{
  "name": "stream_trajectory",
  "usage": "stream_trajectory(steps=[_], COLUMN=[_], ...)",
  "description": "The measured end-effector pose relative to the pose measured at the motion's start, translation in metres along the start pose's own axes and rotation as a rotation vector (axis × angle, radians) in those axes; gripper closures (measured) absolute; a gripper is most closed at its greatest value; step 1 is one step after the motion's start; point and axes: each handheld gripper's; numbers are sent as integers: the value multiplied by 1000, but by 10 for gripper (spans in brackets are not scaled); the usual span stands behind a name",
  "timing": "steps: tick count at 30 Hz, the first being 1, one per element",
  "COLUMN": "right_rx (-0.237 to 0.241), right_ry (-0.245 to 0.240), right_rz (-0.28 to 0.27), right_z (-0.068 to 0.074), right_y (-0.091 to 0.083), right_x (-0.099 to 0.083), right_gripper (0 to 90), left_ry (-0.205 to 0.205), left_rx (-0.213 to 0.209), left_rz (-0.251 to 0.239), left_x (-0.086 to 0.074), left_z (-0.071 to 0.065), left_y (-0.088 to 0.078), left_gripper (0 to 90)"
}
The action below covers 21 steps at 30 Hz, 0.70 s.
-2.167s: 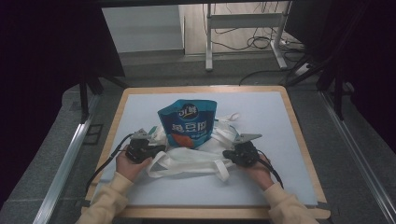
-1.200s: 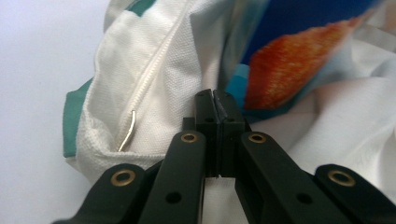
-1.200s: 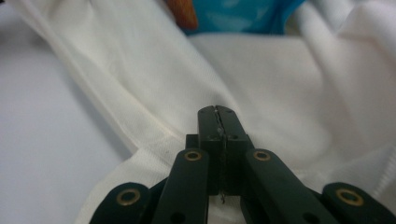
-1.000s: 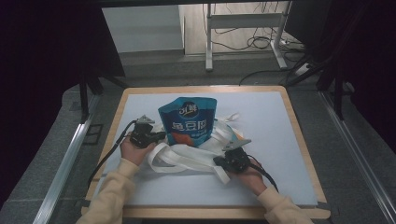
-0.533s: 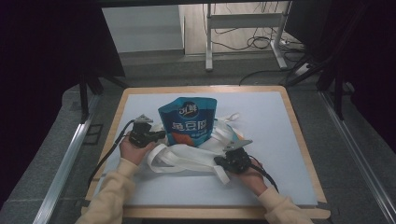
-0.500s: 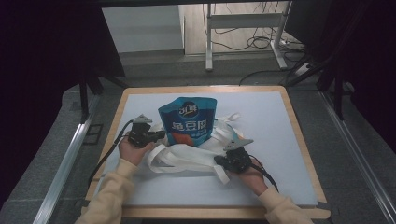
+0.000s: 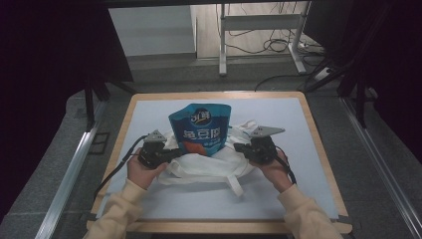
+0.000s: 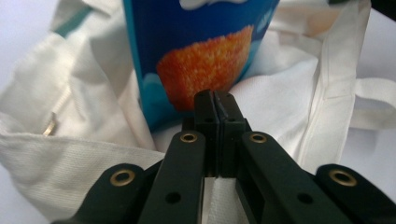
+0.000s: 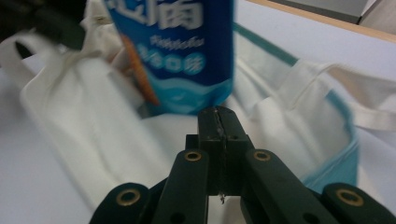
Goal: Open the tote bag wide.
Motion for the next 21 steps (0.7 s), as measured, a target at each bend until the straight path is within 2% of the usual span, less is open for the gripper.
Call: stream_trajectory(steps=[4, 6, 10, 13, 21], right_rx=[-16, -49, -90, -115, -145], right_ry=[12, -2, 36, 71, 100], right_rz=[49, 90, 133, 142, 147], right_z=[-12, -18, -29, -39, -53], right_y=[15, 23, 30, 33, 37], right_x=[9, 12, 12, 11, 6], right_gripper=[890, 890, 890, 890, 891], left_ry=[-4, 0, 0, 10, 18], left_rx=[-10, -17, -38, -38, -47], left_rz=[16, 34, 61, 69, 84], left_x=[-6, -10, -19, -22, -29], left_z=[0, 0, -2, -4, -7], left_y=[2, 5, 11, 11, 14], left_gripper=[900, 900, 900, 900, 900])
Point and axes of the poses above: each handheld gripper's, and its own axes: y roughly forward along the jaws, x roughly out of its top, z roughly to its left, and after that the axes turned 5 degrees about x, right-handed
